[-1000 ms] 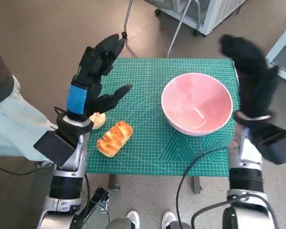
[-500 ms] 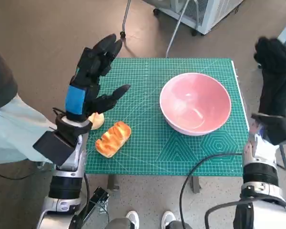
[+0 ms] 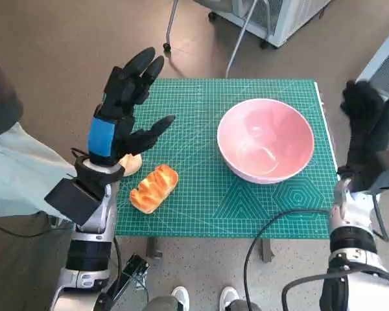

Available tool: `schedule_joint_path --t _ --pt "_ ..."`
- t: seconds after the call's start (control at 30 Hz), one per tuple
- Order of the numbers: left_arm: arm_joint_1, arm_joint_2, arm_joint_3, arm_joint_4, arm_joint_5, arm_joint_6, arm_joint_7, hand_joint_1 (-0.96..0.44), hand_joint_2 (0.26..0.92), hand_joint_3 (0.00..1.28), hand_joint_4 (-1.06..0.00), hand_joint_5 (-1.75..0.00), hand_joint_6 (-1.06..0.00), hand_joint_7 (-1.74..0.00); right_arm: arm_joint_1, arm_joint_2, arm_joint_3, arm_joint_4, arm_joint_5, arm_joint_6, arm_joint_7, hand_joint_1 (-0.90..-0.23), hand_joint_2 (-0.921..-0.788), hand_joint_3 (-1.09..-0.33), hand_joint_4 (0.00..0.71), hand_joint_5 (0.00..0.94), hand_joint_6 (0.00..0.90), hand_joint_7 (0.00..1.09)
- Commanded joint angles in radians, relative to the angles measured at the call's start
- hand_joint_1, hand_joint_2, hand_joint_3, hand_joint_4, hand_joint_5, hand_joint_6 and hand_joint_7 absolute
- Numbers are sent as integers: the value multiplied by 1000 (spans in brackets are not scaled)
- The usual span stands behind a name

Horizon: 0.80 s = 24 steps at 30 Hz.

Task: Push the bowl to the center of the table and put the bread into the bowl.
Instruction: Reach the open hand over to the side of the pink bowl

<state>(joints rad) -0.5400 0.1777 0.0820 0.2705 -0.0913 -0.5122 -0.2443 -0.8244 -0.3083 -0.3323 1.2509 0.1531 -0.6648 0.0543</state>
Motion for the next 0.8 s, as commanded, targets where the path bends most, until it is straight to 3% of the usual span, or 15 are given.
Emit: schedule_joint_path --t 0.03,0.4,0.57,0.8 --pt "17 4 5 -12 -8 -1 1 -352 921 234 -359 -2 -196 -457 -3 45 -37 39 42 83 26 -548 -921 -875 197 17 23 606" --pt "33 15 13 -23 -11 0 -3 -344 921 233 -360 -1 -225 -401 -16 112 -60 60 54 170 43 -560 -921 -833 212 16 51 599" --pt "41 21 18 -27 -15 -1 -6 -343 921 233 -361 -1 -240 -382 -34 139 -75 65 63 207 50 -532 -921 -844 210 12 58 583" --pt "51 24 23 -34 -22 2 -8 -361 921 228 -361 -1 -255 -364 -65 177 -103 69 83 246 64 -542 -921 -838 200 4 45 555"
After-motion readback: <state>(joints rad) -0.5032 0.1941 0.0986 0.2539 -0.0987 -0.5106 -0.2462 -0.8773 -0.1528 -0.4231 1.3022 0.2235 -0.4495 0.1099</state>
